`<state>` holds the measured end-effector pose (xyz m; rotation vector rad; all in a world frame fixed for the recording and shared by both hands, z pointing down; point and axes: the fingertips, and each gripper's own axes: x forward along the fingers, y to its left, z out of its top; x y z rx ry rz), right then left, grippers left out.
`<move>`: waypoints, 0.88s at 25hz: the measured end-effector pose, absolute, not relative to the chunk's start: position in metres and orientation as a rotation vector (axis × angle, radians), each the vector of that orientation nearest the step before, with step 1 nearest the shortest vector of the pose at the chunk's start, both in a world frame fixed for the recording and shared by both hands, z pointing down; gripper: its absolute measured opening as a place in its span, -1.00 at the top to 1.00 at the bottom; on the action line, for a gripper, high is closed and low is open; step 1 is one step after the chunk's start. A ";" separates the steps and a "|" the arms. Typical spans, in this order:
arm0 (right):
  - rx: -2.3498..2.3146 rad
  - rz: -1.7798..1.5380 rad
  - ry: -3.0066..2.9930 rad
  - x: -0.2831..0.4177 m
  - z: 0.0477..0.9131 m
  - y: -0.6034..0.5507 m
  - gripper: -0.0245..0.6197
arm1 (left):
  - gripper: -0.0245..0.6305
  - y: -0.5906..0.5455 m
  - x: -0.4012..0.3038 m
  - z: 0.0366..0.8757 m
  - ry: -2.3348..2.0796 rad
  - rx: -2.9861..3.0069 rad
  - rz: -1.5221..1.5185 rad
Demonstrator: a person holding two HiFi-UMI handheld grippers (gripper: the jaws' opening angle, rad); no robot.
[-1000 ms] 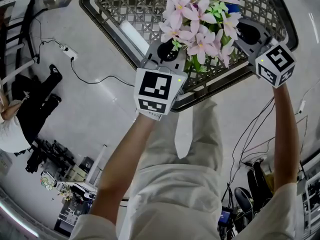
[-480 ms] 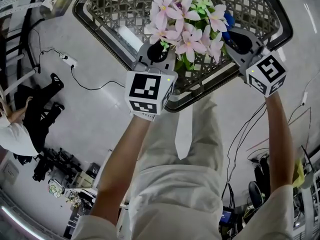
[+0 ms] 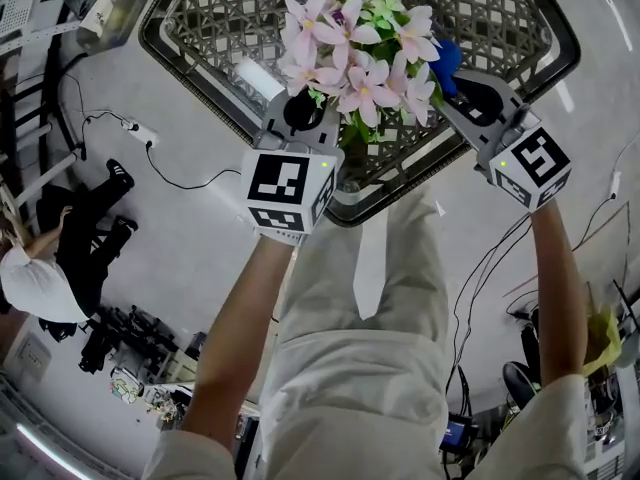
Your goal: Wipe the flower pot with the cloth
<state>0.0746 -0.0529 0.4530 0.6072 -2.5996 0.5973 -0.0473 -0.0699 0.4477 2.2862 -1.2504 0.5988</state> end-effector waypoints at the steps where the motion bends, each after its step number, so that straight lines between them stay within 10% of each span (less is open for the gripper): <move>1: 0.655 0.602 -2.581 0.081 0.453 -0.054 0.58 | 0.85 -0.070 -0.047 0.448 -1.248 2.286 0.598; 22: 1.089 0.721 -2.474 0.074 0.459 -0.056 0.58 | 0.85 -0.070 -0.047 0.446 -1.198 2.339 0.558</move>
